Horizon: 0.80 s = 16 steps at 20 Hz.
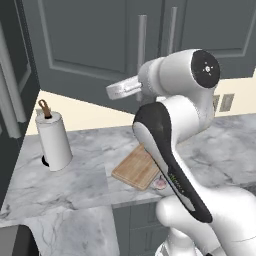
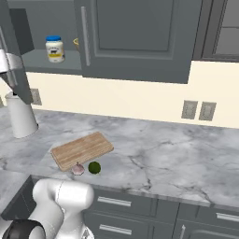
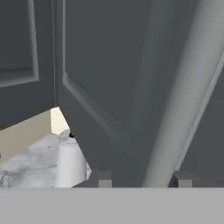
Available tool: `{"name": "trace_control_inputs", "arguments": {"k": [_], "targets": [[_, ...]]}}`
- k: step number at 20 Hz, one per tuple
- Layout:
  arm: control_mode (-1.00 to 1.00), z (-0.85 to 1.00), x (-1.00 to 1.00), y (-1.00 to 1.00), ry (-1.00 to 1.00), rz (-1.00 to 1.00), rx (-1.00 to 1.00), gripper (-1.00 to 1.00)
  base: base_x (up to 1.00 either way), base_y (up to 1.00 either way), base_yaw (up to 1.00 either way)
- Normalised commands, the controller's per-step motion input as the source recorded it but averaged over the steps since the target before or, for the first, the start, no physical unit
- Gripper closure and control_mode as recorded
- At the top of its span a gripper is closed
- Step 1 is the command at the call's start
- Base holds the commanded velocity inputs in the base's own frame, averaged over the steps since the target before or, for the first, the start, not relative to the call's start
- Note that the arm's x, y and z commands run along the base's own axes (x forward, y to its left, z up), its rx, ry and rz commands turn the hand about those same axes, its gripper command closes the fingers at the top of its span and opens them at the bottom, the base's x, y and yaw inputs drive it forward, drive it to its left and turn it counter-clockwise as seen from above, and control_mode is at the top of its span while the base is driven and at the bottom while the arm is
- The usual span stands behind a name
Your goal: Open the cabinet. Place the bowl and condiment on the counter. Then place the lime and garlic on the cutting board.
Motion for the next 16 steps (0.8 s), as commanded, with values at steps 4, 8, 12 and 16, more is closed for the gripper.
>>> {"name": "trace_control_inputs", "arguments": {"k": [4,8,12,16], "targets": [[-1.00,-0.40,-0.66,0.85,-0.05,0.02,-0.02,-1.00,0.00,0.00,0.00],[-1.00,-0.31,-0.98,-0.09,-0.22,0.02,0.01,-1.00,0.00,0.00,0.00],[-1.00,-0.07,-1.00,-0.78,-0.27,0.00,0.14,-1.00,0.00,0.00,0.00],[-1.00,0.00,-0.68,-0.94,-0.18,0.00,0.20,-1.00,0.00,0.00,0.00]]}}
